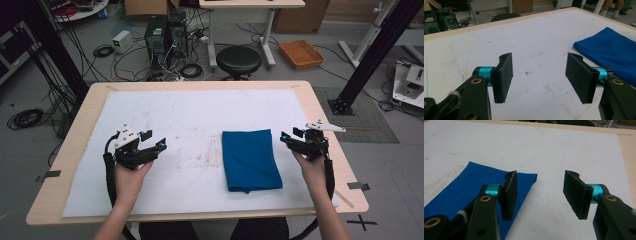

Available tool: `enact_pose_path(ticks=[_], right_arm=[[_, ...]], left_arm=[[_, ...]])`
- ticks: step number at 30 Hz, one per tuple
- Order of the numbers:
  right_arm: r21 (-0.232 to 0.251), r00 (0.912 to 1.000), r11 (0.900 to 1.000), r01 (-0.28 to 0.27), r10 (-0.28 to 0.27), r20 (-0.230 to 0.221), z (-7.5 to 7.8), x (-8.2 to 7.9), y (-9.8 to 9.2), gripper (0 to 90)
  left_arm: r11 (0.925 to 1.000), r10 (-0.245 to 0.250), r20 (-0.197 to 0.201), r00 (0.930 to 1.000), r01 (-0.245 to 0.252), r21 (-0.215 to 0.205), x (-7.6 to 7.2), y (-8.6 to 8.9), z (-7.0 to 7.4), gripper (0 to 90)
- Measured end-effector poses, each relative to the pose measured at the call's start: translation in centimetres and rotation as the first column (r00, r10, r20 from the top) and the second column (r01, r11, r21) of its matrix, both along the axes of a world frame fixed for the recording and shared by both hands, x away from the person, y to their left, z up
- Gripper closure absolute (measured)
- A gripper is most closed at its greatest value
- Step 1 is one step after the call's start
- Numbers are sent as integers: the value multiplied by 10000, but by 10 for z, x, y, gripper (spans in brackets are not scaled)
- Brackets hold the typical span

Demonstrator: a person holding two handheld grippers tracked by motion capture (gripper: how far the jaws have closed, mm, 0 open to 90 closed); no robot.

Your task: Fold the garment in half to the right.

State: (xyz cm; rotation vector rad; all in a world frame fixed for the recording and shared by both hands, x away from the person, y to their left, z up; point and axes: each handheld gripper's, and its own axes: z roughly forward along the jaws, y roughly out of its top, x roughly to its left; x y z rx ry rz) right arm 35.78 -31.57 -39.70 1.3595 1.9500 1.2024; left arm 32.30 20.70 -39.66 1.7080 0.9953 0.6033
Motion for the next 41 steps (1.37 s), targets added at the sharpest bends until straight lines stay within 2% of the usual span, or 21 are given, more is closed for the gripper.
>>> enact_pose_path(ticks=[5, 16, 41], right_arm=[[21, 10000, 10000, -62, 62, -68, -1, 1, 0, 447], [17, 9999, 10000, -88, 88, -115, -2, 2, 0, 439], [64, 9995, 9999, -96, 98, -303, -6, 5, -1, 416]], left_arm=[[10000, 47, -24, 10000, -47, -71, 1, 4, -1, 381], [9998, 97, -18, 10000, -97, 153, 0, 3, -1, 377], [9993, 165, 4, 9999, -165, 337, 0, 4, -2, 377]])
